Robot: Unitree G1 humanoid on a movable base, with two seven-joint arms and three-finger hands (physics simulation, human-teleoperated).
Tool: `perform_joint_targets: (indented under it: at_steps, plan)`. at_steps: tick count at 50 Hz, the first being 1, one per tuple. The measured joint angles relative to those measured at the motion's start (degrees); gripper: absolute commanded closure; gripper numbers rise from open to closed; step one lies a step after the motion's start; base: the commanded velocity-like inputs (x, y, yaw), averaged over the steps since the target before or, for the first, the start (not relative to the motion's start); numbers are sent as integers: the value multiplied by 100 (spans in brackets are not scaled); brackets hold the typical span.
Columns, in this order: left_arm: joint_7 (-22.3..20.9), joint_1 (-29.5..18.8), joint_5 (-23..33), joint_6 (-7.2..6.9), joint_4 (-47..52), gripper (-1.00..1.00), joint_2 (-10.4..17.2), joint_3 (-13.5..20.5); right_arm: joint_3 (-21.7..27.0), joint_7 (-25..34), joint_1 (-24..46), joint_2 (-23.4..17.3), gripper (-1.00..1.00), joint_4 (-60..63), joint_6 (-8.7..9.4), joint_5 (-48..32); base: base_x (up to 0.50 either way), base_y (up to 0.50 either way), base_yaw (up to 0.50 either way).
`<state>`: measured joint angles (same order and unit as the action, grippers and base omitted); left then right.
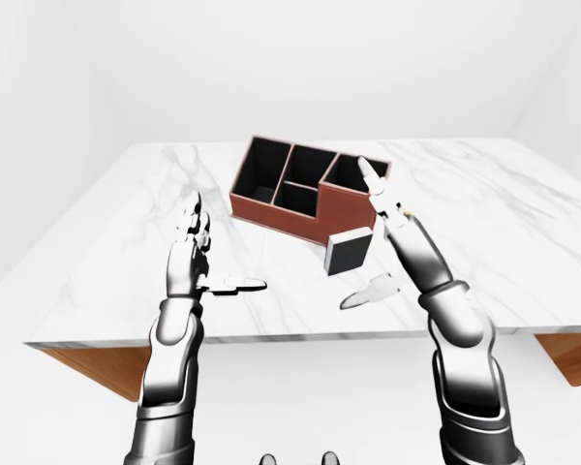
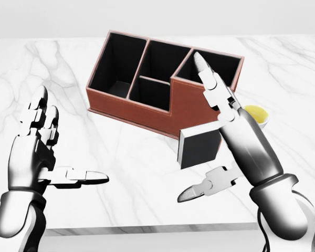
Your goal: Pick up the book and place it in the right compartment of the caddy.
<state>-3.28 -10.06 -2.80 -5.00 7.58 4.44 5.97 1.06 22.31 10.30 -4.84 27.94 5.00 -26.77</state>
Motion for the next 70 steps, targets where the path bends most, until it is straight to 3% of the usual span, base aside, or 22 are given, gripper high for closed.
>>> perform_joint_targets:
  at_steps: [58, 70]
  plan:
    - [122, -37, -141, 0, 882, -100, -54, -49, 311, 703, -128, -187, -100, 1206, 0, -206, 26, 0, 0]
    - [118, -22, -167, 0, 879, -100, -46, -28, 171, 711, -327, -165, -100, 1207, 0, -497, 0, 0, 0]
